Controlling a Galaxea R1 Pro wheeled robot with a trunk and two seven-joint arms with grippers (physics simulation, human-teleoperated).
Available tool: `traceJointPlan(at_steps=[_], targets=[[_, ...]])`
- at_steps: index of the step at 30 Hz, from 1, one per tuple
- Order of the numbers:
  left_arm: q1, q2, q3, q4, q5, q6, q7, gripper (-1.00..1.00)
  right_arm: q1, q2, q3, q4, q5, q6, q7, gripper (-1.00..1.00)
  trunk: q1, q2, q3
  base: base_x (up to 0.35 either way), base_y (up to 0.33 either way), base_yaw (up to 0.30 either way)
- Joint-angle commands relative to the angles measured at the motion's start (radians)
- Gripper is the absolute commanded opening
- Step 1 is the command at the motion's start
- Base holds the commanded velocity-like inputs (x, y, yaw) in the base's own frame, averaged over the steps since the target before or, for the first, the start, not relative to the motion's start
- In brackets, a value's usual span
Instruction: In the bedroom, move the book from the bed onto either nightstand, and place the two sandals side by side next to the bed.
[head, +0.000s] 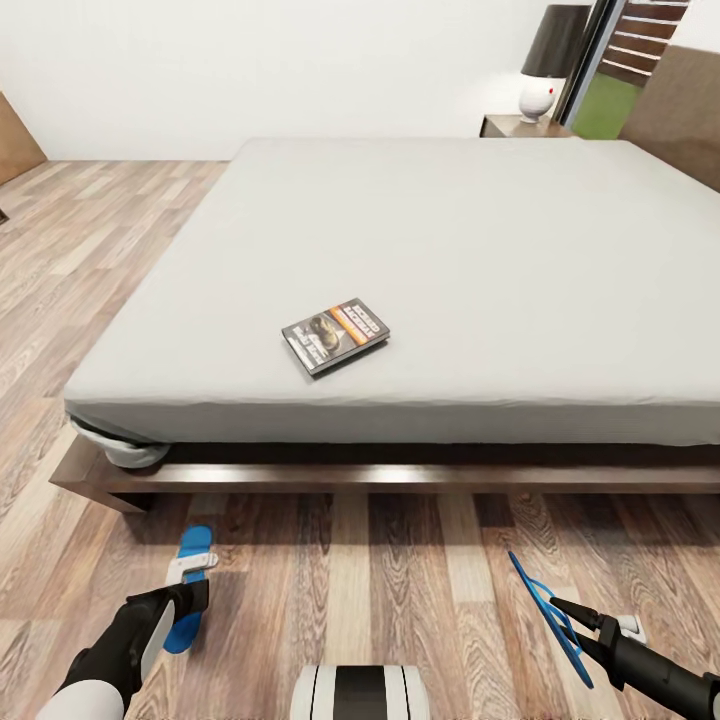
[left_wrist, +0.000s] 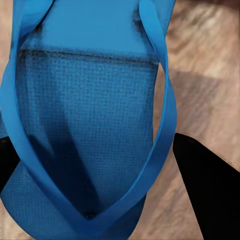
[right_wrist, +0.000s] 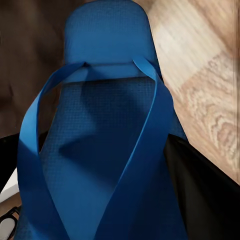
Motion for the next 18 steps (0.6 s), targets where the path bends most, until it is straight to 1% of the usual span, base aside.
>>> traceJointPlan(at_steps=[1, 18], targets=[[0.000, -0.001, 0.004, -0.002, -0.010, 0.005, -0.006, -1.00, 0.000, 0.000, -0.002, 0.000, -0.003, 0.006, 0.000, -1.00, 0.000, -0.001, -0.005, 0.000, 0.000, 0.000], [0.000, -0.002, 0.003, 0.000, -0.010, 0.005, -0.006, -1.00, 0.000, 0.000, -0.002, 0.000, -0.003, 0.007, 0.000, -1.00, 0.008, -0.004, -0.070, 0.000, 0.000, 0.000]])
